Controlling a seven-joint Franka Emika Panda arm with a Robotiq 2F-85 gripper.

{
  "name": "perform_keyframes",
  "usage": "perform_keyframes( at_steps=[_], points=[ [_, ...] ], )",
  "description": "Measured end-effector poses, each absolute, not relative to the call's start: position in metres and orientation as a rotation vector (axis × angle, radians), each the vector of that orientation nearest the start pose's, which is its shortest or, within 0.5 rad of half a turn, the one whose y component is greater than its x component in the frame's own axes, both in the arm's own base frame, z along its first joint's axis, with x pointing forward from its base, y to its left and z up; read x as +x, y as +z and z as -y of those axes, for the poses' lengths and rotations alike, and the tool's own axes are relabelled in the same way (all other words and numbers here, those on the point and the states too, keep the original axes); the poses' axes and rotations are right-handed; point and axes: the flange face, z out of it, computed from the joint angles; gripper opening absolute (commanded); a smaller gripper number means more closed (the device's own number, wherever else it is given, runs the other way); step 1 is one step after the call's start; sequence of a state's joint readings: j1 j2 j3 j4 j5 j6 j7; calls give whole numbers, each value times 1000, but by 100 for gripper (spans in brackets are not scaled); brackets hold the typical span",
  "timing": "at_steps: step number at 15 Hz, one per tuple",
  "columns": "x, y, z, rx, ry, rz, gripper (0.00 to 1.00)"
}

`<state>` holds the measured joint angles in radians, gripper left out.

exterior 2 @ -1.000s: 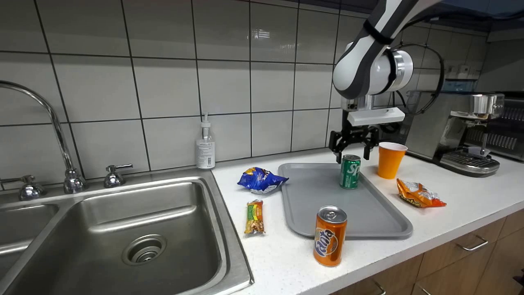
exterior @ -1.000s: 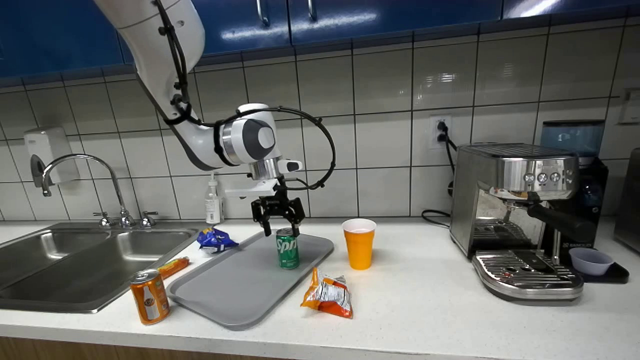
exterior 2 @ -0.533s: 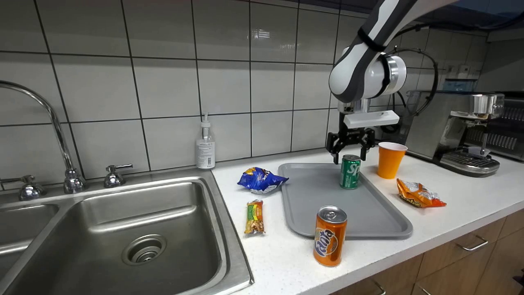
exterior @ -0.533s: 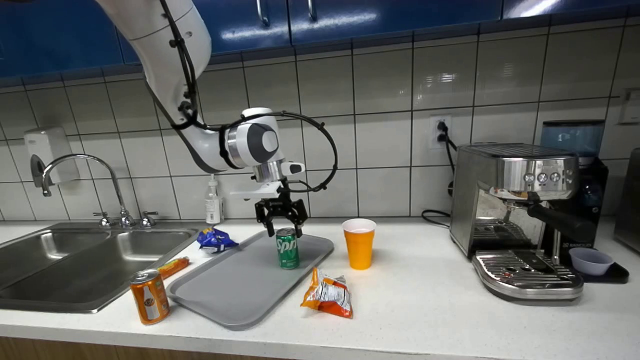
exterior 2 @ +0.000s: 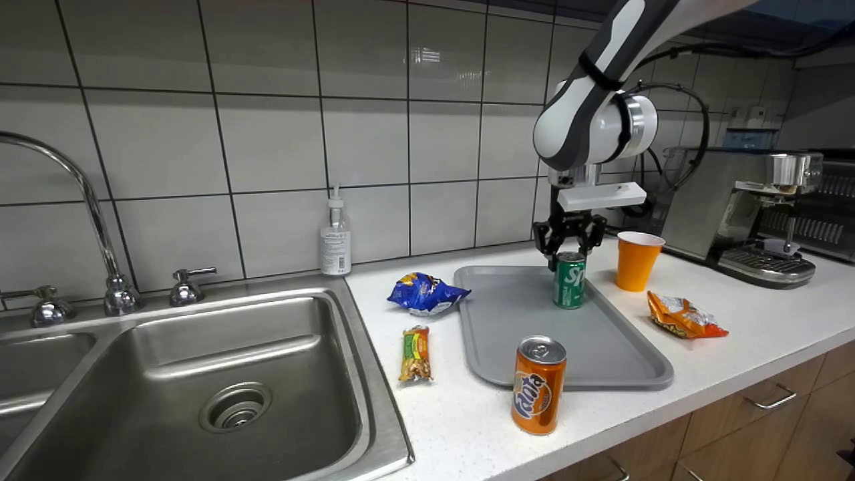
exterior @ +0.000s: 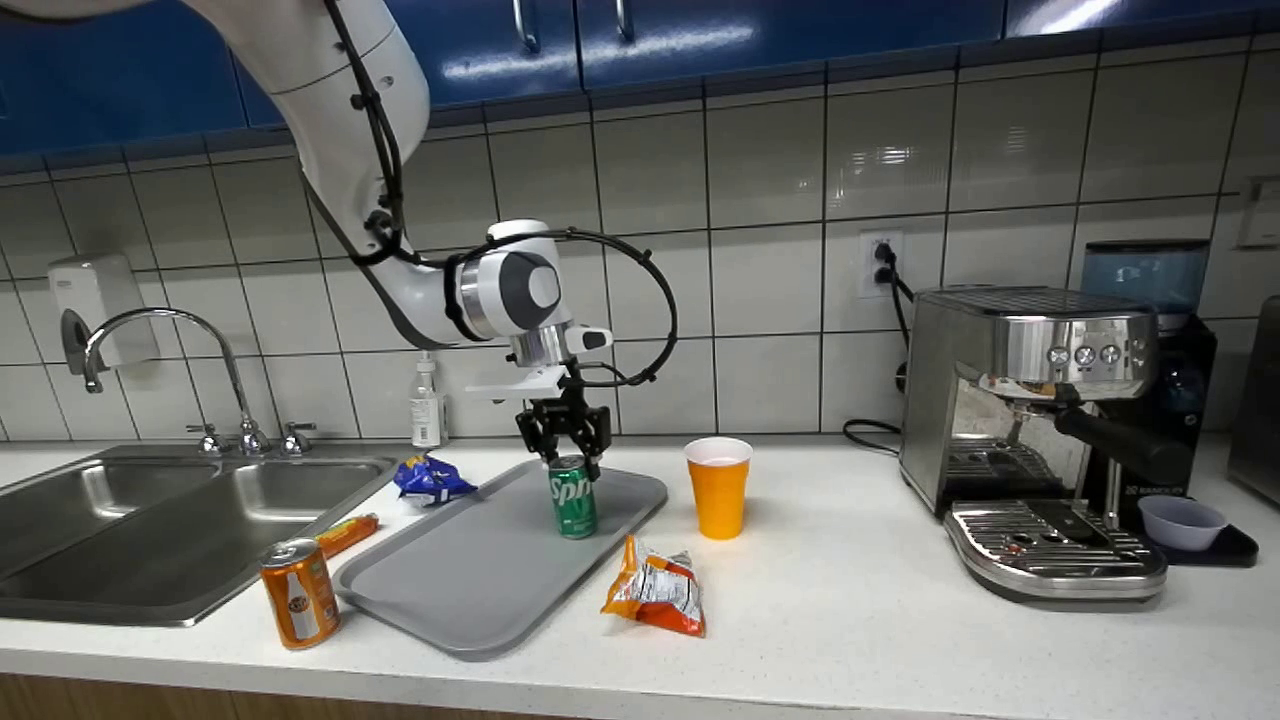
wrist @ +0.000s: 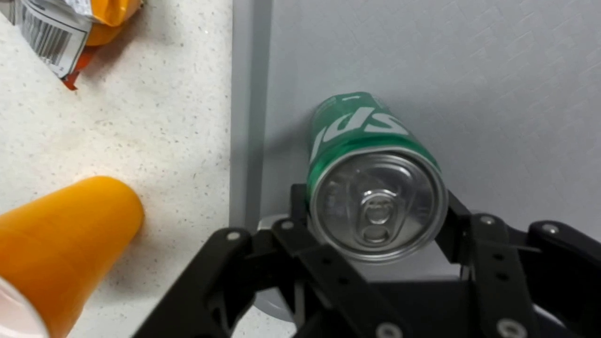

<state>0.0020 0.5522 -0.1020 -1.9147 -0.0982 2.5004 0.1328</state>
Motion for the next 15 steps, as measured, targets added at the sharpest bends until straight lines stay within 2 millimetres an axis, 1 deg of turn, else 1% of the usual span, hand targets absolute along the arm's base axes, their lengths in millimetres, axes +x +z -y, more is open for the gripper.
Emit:
perform_keyframes(
  at_steps=[8,12,15],
  points=[
    [631,213,58,-3236,-72,-226,38],
    [630,229,57,-3224,-104,-223,38],
    [623,244,59,-3217,-125,-228,38]
  ],
)
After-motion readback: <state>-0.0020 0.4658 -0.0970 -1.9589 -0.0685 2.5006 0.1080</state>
